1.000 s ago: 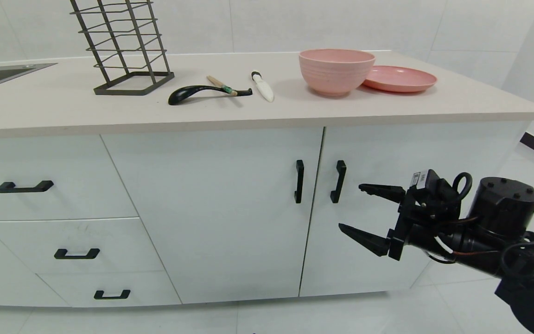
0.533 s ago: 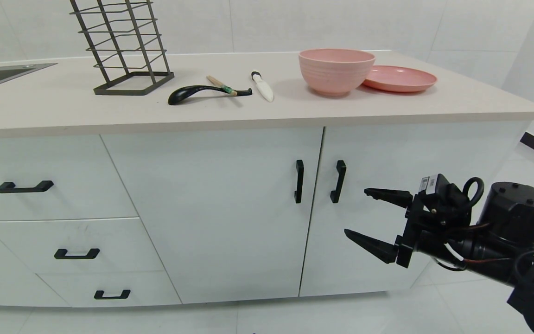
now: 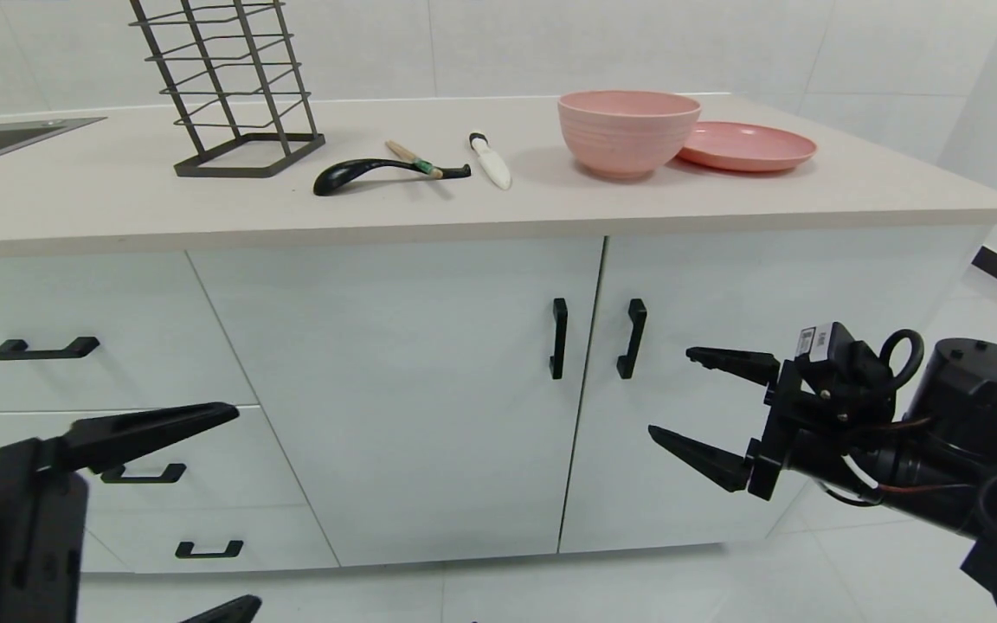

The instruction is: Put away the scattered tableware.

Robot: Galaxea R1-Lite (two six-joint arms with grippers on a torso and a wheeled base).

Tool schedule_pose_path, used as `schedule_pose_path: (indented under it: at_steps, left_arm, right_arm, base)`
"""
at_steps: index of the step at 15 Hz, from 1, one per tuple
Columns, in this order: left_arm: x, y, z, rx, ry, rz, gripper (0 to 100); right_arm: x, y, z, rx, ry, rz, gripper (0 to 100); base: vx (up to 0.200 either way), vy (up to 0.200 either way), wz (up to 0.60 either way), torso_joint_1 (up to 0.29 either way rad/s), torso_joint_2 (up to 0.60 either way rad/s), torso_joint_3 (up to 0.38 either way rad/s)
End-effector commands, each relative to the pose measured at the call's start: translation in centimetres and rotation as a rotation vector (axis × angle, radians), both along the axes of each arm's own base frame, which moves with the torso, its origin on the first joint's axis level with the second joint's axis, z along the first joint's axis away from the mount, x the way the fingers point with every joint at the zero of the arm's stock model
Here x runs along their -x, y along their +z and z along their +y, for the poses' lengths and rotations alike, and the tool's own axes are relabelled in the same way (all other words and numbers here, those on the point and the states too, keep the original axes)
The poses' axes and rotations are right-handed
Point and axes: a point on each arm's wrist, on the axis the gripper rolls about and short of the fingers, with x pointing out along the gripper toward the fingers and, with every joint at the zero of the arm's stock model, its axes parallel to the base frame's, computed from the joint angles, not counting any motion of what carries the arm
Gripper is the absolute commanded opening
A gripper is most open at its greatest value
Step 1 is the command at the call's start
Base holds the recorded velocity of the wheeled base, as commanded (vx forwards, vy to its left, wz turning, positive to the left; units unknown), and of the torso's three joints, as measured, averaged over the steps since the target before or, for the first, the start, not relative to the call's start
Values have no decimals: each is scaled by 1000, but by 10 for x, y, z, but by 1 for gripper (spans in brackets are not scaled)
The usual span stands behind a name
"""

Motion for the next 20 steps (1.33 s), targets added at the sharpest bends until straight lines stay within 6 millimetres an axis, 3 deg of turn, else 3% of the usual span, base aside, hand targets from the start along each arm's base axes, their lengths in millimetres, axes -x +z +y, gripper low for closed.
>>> schedule_pose_path:
  at_steps: [1,3,7,12,15,20]
  left_arm:
    - [-37,-18,-15,-35,-44,111,100]
    - [-69,-29,-32,-29,-85,100,100]
    - [-89,-46,-83,-28,-261,131,100]
    - [-118,-51,-123,-29,-318,112,100]
    - [-140,-44,-162,2,-368,57,100]
    - [-163,-40,-189,35,-351,28,100]
  right_arm:
    - [1,3,0,-3,3,-11,100]
    - [1,2,0,-2,5,-8,100]
    - [1,2,0,-2,3,-8,100]
    - [-2,2,2,-3,8,-9,100]
    - [-8,3,5,-9,29,-27,100]
    - [-28,-3,12,-12,46,-36,100]
  base:
    - [0,0,0,0,0,0]
    - [0,0,0,0,0,0]
    - [0,0,0,0,0,0]
    - [0,0,0,0,0,0]
    - [0,0,0,0,0,0]
    - [0,0,0,0,0,0]
